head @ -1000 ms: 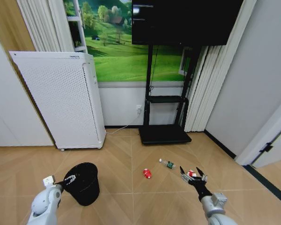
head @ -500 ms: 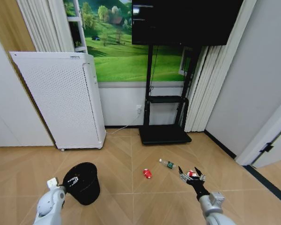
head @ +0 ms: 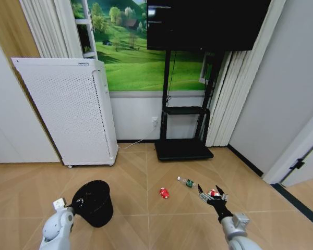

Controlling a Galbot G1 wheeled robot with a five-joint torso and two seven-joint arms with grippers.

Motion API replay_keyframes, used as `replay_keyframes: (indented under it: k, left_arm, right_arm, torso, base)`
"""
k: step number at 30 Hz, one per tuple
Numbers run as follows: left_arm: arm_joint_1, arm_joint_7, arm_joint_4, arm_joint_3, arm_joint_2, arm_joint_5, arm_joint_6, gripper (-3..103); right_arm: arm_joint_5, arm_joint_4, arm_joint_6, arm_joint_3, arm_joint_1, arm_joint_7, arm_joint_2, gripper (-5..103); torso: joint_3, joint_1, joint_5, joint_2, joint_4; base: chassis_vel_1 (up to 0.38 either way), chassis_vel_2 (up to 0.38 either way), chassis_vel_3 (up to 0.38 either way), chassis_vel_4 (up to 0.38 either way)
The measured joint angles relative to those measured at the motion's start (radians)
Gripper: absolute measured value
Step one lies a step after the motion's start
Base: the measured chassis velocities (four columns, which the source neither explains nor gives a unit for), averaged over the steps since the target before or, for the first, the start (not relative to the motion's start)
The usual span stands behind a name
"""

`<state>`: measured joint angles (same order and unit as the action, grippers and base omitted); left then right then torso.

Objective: Pick up the trash bin and place the garbage on the floor into it.

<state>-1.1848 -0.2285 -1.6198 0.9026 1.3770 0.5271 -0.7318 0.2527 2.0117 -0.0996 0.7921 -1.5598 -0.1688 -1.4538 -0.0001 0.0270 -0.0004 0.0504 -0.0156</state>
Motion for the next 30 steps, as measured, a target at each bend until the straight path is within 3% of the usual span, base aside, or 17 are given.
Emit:
replay_keyframes:
  k: [5,16,23,30]
  left_arm:
    - [-0.001,0.001,-0.006,0.0,-0.001,0.007,-0.003,8]
    - [-0.004,0.004,-0.031,-0.001,-0.001,-0.022,-0.005,6]
    - [-0.008,0.093,-0.058,-0.012,-0.023,-0.187,0.117,3]
    - [0.004,0.142,-0.086,-0.039,-0.043,-0.22,0.204,3]
  right_arm:
    - [0.002,-0.002,0.004,0.0,0.0,-0.004,0.0,100]
    - [0.004,-0.006,0.008,0.0,0.001,-0.004,-0.001,100]
    - [0.004,-0.01,0.01,-0.003,0.003,-0.005,-0.001,100]
    - [0.004,-0.008,0.01,-0.004,0.005,-0.008,-0.002,100]
  torso:
    - [0.0,0.0,-0.0006,0.0,-0.0001]
    - [0.0,0.0,0.0,0.0,0.0]
    - [0.0,0.0,0.0004,0.0,0.0]
    - [0.0,0.0,0.0005,0.0,-0.0001]
  base:
    - [0.0,0.0,0.0,0.0]
    - [0.0,0.0,0.0,0.0]
    - [0.0,0.0,0.0,0.0]
    - [0.0,0.0,0.0,0.0]
